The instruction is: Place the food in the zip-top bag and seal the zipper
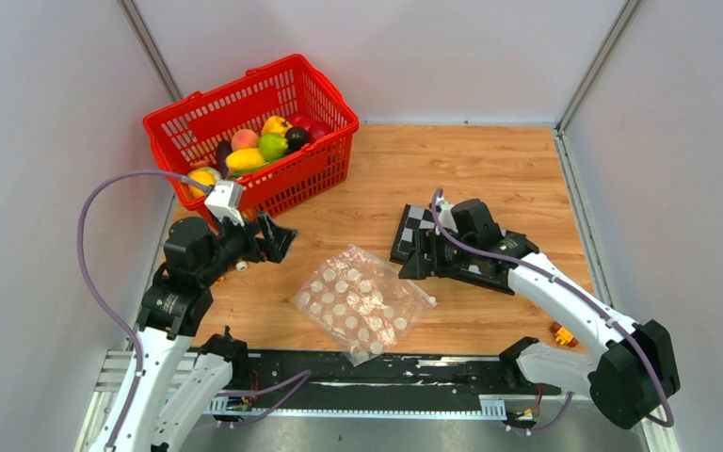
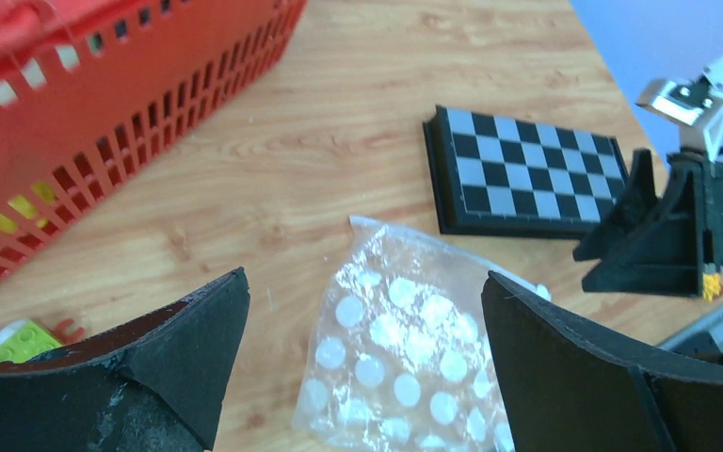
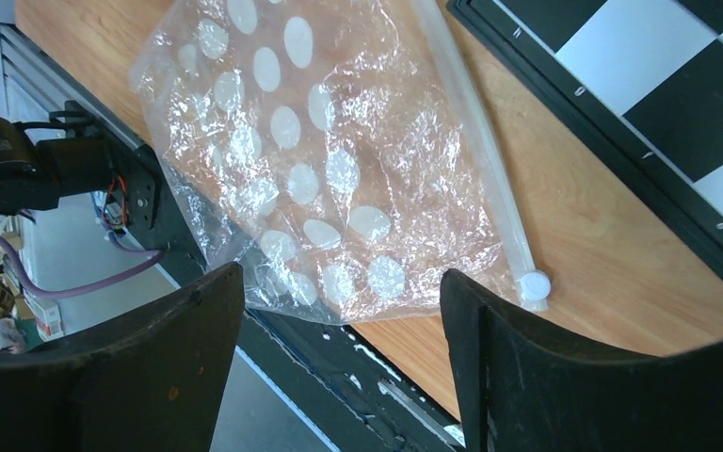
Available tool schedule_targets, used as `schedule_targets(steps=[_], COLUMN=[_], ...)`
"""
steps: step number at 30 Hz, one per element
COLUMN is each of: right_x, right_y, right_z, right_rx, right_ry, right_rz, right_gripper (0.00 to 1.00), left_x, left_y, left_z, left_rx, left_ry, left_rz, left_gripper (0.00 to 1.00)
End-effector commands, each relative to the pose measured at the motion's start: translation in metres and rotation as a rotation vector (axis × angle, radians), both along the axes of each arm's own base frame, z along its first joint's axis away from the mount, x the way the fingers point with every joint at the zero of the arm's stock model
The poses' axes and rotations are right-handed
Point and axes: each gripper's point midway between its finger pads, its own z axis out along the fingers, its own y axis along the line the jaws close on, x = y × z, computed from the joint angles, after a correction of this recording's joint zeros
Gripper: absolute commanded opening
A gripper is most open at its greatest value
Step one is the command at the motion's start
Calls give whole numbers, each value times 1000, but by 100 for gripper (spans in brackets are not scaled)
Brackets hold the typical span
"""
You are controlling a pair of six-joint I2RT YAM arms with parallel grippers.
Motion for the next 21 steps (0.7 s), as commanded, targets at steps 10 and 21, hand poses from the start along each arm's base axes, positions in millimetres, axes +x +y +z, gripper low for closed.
schedule_targets(steps=[10,21], right_x=[8,22], right_y=[-5,-9], right_z=[-61,-96], right_rx=[-183,-284], right_ry=[44,29], right_rz=[-64,-21], right_gripper=[66,56], left_x=[-36,-34], left_y=[-3,-23], left_z=[-35,-28], left_rx=[119,46], left_ry=[112,109], left_rz=[-145,-238], left_gripper=[98,99])
